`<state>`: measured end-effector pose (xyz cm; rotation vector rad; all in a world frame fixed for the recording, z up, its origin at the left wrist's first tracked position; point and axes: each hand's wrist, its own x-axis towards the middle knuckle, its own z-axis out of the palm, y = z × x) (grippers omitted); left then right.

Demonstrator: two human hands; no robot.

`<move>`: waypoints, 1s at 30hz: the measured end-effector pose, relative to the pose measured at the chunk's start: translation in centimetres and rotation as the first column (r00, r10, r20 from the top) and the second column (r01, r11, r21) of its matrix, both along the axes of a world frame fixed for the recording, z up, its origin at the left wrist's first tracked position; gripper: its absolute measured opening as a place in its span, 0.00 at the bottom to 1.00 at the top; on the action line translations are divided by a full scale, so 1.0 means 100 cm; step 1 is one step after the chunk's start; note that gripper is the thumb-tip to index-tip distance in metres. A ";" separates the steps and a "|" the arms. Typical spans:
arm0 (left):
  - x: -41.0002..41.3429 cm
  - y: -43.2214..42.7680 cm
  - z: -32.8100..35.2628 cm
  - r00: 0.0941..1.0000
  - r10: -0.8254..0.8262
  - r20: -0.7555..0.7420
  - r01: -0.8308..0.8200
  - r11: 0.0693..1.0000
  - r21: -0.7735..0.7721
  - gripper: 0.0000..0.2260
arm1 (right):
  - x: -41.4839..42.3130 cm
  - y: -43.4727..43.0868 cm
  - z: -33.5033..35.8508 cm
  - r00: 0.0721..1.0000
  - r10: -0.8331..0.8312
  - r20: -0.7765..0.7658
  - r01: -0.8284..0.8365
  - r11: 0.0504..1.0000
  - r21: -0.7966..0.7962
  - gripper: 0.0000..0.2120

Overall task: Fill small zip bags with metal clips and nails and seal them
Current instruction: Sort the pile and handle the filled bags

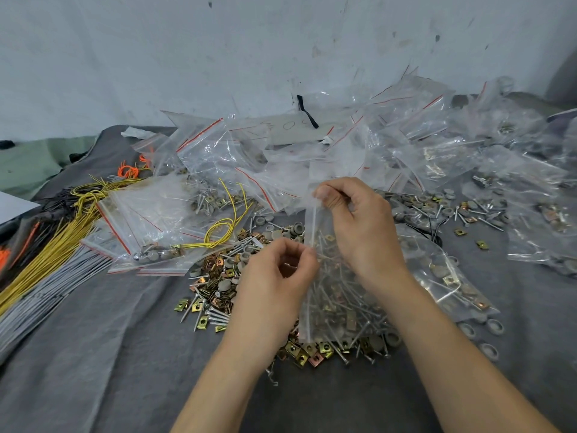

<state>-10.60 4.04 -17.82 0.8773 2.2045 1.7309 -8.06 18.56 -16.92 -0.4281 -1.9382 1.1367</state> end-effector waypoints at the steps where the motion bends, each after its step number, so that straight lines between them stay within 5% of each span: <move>1: 0.000 0.000 0.000 1.000 -0.005 -0.012 0.005 1.000 -0.002 0.08 | 0.000 0.000 0.000 1.000 -0.001 -0.001 0.001 1.000 -0.005 0.06; 30: 0.004 -0.006 0.002 0.990 -0.138 -0.041 0.135 0.989 -0.053 0.09 | 0.004 0.016 0.000 0.994 -0.085 -0.074 0.084 0.996 -0.019 0.08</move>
